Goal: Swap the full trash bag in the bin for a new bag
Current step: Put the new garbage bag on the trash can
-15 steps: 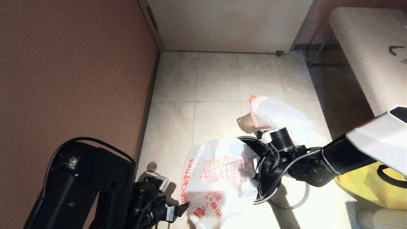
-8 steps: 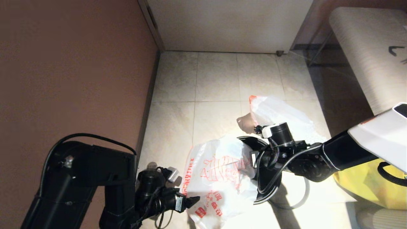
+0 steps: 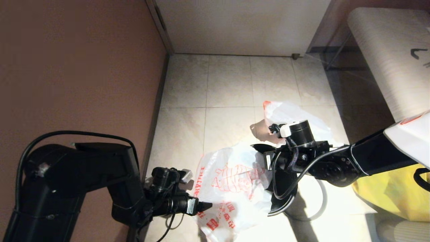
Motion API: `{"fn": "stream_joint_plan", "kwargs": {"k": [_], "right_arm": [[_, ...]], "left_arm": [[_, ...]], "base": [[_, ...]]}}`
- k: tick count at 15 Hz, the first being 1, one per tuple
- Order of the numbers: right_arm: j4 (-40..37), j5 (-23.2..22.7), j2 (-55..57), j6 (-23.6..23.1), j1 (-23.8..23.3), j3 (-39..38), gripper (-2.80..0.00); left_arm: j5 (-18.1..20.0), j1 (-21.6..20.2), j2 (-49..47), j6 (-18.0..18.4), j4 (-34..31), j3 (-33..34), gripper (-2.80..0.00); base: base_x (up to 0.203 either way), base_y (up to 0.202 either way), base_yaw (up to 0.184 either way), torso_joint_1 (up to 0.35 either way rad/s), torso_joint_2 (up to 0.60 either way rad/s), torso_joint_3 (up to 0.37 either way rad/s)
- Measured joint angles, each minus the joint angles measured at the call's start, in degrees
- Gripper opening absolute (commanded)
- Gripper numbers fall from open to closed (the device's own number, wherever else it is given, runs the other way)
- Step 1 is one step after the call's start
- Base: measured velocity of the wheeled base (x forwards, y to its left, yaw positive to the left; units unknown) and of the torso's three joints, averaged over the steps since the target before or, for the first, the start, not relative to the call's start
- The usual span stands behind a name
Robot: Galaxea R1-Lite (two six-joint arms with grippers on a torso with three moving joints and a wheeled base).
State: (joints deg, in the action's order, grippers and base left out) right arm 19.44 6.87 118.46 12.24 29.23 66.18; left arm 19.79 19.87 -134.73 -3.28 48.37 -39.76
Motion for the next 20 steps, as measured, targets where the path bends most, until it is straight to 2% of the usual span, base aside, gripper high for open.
{"fn": "stream_joint_plan", "kwargs": {"k": [2, 4, 7, 10, 14, 18, 19, 20], "right_arm": [[-0.38, -0.34, -0.94, 0.0, -0.05, 0.46, -2.8], [-0.79, -0.61, -1.7, -0.01, -0.05, 0.97, -2.8], [-0.98, -1.51, -2.28, 0.0, -0.05, 1.36, -2.8], [-1.01, -1.55, -2.52, 0.12, -0.07, 2.22, -2.8], [-4.17, -1.56, -4.36, 0.24, -0.24, 3.6, -2.8], [-9.4, -1.51, -7.63, 0.22, -1.29, 5.9, -2.8], [-9.7, -1.49, -8.19, 0.5, -1.72, 5.9, -2.8], [-10.34, -1.47, -8.58, 1.24, -1.99, 5.81, -2.8]], "left_arm": [[-0.17, -0.11, 0.15, 0.08, -4.31, -2.24, 0.0], [-0.52, -0.16, -0.64, 0.55, -5.5, -4.66, 0.0], [-0.69, -0.17, -1.92, 3.6, -7.1, -5.94, 0.0], [0.15, 0.05, -2.15, 3.83, -8.38, -7.37, 0.0], [7.03, 1.11, 0.89, 2.67, -8.47, -6.15, 0.0], [14.56, 1.68, 6.96, -2.5, -7.93, -1.07, 0.0], [15.21, 1.95, 8.4, -2.7, -7.27, 0.66, -2.8], [15.35, 2.17, 9.43, -2.84, -5.67, 2.34, -2.8]], "base": [[0.0, 0.0, 0.0, 0.0, 0.0, 0.0], [0.0, 0.0, 0.0, 0.0, 0.0, 0.0], [0.0, 0.0, 0.0, 0.0, 0.0, 0.0], [0.0, 0.0, 0.0, 0.0, 0.0, 0.0], [0.0, 0.0, 0.0, 0.0, 0.0, 0.0], [0.0, 0.0, 0.0, 0.0, 0.0, 0.0], [0.0, 0.0, 0.0, 0.0, 0.0, 0.0], [0.0, 0.0, 0.0, 0.0, 0.0, 0.0]]}}
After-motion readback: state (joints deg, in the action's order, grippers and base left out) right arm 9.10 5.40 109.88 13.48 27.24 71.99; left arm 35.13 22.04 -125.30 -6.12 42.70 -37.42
